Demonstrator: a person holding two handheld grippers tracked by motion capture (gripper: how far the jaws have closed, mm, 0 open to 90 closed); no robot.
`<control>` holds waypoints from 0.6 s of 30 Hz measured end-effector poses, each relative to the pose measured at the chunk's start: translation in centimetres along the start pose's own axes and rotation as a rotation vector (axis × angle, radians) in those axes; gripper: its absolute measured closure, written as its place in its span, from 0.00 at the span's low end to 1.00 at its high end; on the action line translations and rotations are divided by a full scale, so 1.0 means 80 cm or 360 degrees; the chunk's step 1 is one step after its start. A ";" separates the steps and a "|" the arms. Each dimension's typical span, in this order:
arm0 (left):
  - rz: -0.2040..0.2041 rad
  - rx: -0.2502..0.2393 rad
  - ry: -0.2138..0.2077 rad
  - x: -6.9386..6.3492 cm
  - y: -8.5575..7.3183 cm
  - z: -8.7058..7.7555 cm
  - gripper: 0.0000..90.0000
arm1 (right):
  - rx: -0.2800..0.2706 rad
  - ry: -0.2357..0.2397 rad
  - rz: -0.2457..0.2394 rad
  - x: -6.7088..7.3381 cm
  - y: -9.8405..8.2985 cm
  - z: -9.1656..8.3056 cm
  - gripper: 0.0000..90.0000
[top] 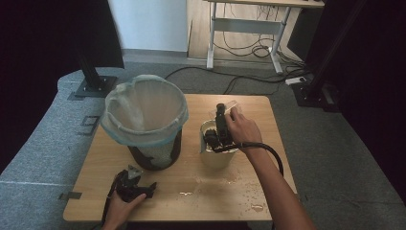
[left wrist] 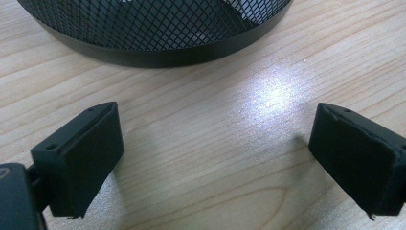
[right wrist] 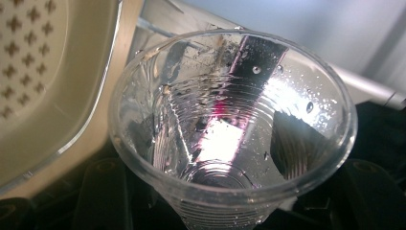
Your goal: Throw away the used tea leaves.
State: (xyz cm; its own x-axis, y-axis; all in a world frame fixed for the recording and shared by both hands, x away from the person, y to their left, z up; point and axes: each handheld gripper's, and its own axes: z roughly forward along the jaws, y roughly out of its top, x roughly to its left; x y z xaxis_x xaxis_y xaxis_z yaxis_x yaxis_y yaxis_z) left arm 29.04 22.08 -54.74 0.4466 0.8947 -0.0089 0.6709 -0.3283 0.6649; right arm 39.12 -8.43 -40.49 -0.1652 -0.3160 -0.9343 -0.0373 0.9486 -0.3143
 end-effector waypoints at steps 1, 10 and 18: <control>0.0000 0.0000 0.0000 0.000 0.000 0.000 0.05 | 0.0000 0.0000 0.0000 0.000 0.000 0.000 0.44; 0.0000 0.0000 0.0002 0.000 0.000 0.000 0.05 | -0.0189 0.0374 0.1099 -0.030 -0.038 -0.005 0.44; 0.0000 -0.0001 0.0000 0.000 0.000 0.000 0.05 | -0.0406 0.0645 0.1733 -0.029 -0.065 -0.004 0.44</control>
State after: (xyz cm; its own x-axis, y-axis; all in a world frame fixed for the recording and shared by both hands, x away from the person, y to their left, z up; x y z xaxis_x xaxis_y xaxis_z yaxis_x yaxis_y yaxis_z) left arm 29.04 22.07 -54.75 0.4466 0.8947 -0.0088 0.6704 -0.3281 0.6655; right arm 39.40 -12.62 -36.62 -0.5294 0.6433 -0.5531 0.1283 0.7051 0.6973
